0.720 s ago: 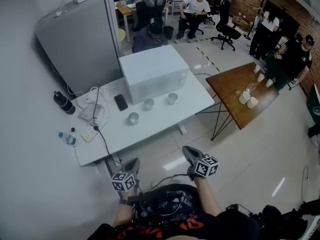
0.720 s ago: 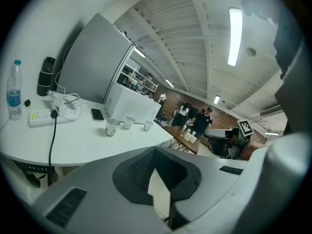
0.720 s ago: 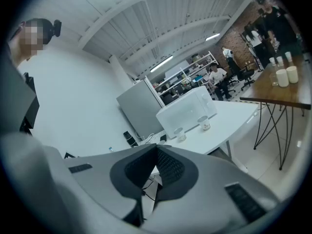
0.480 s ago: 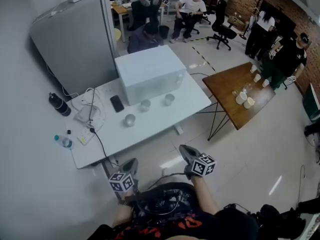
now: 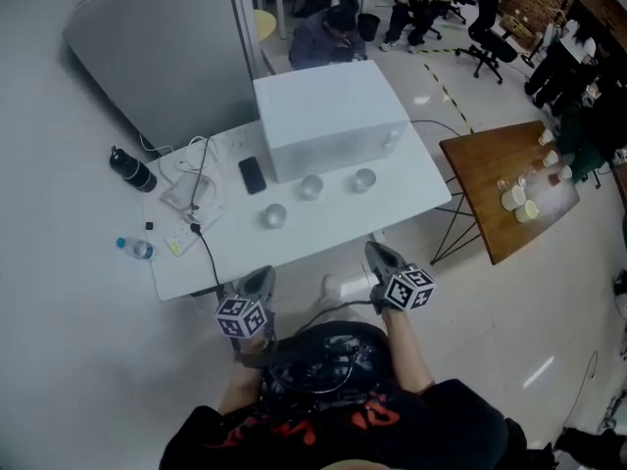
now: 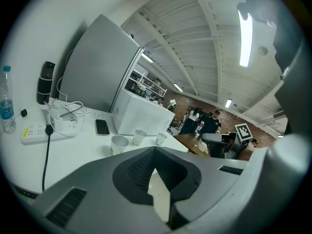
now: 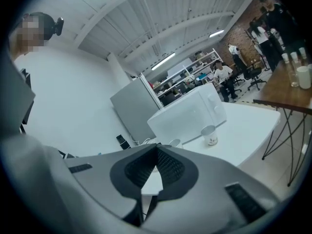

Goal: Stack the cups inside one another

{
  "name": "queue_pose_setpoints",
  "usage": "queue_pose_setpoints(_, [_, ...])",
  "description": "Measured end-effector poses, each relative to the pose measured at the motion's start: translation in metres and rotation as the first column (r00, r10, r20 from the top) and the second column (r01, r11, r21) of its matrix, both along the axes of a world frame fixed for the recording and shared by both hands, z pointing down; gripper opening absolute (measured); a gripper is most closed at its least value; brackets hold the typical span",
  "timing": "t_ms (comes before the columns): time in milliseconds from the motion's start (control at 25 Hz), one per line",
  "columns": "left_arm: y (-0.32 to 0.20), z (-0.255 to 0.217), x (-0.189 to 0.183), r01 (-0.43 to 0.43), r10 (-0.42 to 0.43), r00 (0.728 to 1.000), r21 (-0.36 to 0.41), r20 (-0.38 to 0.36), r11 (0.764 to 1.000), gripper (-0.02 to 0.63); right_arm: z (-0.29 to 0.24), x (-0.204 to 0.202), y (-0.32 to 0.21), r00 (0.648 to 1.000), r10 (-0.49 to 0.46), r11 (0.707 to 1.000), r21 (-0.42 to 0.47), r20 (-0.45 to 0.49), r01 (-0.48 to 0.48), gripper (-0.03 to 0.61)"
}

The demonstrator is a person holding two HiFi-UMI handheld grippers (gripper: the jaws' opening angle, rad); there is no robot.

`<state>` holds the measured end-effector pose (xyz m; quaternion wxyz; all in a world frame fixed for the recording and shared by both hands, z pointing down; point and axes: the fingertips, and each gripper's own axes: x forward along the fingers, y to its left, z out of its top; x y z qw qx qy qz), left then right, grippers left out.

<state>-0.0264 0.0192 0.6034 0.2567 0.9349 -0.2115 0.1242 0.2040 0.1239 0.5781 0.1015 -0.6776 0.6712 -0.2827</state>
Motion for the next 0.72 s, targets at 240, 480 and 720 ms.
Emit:
queue_pose_setpoints(240, [-0.045,-0.023,0.056,0.032,-0.035,0.998,0.058,0.044,0.998,0.000,-0.011,0.046,-0.055,0.986,-0.068,0.998,-0.024,-0.152,0.065,0.005])
queue_pose_setpoints(480, [-0.111,-0.087,0.073,0.149,-0.156,0.988,0.203,0.014,0.968,0.000,-0.037,0.106,-0.085,0.927,-0.025,0.999,0.013,-0.375,0.032,0.005])
queue_pose_setpoints(720, [-0.156,-0.137,0.051,0.241,-0.242,0.970,0.290,-0.033,0.926,0.000,-0.045,0.136,-0.123,0.912,-0.030,0.998,0.031,-0.409,0.047,0.009])
